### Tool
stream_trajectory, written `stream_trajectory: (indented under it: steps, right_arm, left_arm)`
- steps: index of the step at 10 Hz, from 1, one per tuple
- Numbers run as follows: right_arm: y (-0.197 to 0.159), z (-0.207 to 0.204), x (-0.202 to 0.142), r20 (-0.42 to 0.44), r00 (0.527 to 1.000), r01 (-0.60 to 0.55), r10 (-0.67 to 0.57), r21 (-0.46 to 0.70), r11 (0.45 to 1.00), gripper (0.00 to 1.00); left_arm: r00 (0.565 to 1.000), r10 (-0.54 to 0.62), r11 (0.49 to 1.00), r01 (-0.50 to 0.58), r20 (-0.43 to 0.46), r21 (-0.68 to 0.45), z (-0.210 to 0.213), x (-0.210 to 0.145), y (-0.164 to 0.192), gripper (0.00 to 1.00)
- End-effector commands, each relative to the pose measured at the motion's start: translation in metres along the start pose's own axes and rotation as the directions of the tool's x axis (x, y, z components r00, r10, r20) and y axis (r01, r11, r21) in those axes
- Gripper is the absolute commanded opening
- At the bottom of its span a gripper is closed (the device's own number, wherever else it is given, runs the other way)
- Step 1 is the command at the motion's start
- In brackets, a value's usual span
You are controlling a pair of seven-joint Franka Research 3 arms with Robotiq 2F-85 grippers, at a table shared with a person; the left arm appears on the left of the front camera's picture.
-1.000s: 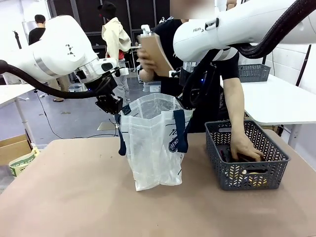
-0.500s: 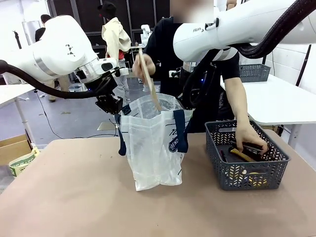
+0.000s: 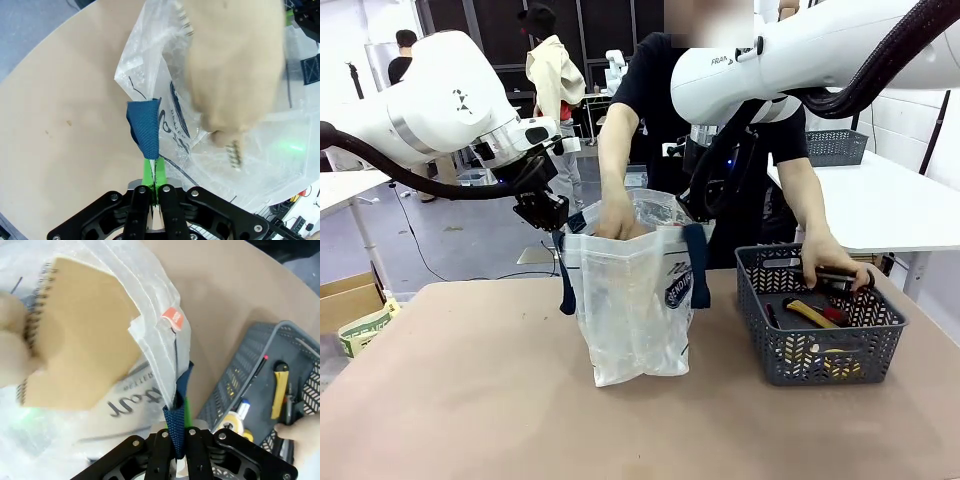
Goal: Transfer purchased items from the store into the shopping bag.
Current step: Move the Reusable shopping bag to the right side of the table.
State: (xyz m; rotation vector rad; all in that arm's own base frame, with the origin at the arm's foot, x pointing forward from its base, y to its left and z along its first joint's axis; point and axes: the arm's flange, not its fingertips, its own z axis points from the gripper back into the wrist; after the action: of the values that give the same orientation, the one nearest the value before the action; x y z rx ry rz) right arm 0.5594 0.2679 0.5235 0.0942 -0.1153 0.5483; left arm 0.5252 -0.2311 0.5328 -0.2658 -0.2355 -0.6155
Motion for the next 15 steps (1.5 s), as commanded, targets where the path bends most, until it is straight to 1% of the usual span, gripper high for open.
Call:
stream_trajectory:
  steps: [1, 15]
  right_arm:
    - [-0.0013, -0.0006, -0.0005, -0.003, 1.0, 0.002, -0.002, 0.0, 1.0, 0.0]
    - [-0.0013, -0.0006, -0.0005, -0.003, 1.0, 0.002, -0.002, 0.0, 1.0, 0.0]
  left_arm:
    - [1.0, 0.012, 1.0, -0.012, -0.002, 0.001, -0.0006, -0.0002, -0.0008, 0.0]
    - [1.0, 0.012, 1.0, -0.012, -0.002, 0.001, -0.0006, -0.0002, -0.0008, 0.0]
